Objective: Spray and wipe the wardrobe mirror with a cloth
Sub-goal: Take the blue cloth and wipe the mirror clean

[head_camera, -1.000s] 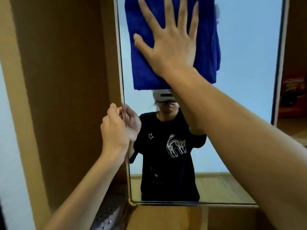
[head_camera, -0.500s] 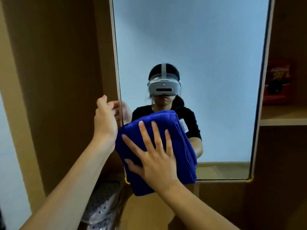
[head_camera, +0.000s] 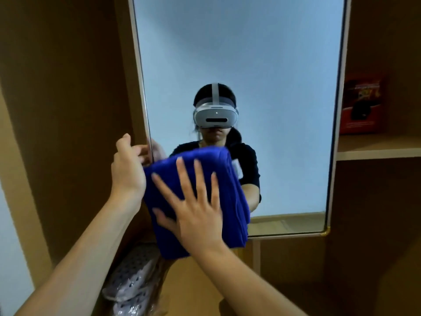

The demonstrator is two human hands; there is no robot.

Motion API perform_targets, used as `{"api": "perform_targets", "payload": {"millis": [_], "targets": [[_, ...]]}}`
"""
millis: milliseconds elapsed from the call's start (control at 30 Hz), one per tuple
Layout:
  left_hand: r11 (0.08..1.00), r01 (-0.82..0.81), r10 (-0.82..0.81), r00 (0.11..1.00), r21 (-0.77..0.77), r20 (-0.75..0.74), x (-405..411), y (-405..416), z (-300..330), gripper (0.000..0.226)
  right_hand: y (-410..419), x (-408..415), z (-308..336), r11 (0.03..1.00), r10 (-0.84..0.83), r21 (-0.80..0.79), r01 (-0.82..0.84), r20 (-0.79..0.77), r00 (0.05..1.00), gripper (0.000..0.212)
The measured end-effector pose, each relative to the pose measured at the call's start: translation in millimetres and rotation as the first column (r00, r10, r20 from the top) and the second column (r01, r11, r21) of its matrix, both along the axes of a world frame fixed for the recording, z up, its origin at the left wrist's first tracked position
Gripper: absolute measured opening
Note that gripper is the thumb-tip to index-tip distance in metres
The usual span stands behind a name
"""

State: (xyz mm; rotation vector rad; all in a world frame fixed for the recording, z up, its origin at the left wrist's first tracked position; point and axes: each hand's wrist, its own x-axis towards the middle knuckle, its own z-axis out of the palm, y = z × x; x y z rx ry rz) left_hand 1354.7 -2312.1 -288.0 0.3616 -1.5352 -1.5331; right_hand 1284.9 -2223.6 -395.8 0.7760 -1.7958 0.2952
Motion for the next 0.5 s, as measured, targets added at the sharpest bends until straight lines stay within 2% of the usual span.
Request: {"api": "perform_targets", "payload": {"millis": [100,267,500], "targets": [[1.0,-0.001,0.001,1.0,-0.008,0.015,-1,1,-1,0.07,8,-1,-26,1.0,-0.019,-0.011,0.019,-0.008,1.0,0.065],[1.0,-0.005,0.005,1.0,-0.012,-0.013,1,5,-4,0.068,26,-10,-24,0.999,-0.011,-0.05,0.009,-0.024,1.0,0.062],[0.997,-0.074,0.074,0.997,0.005,-0.039,-2,10,-4,0.058,109,-57,-24,0.986,-0.105,-0.131,0.1,-0.036,0.994,0.066]]}}
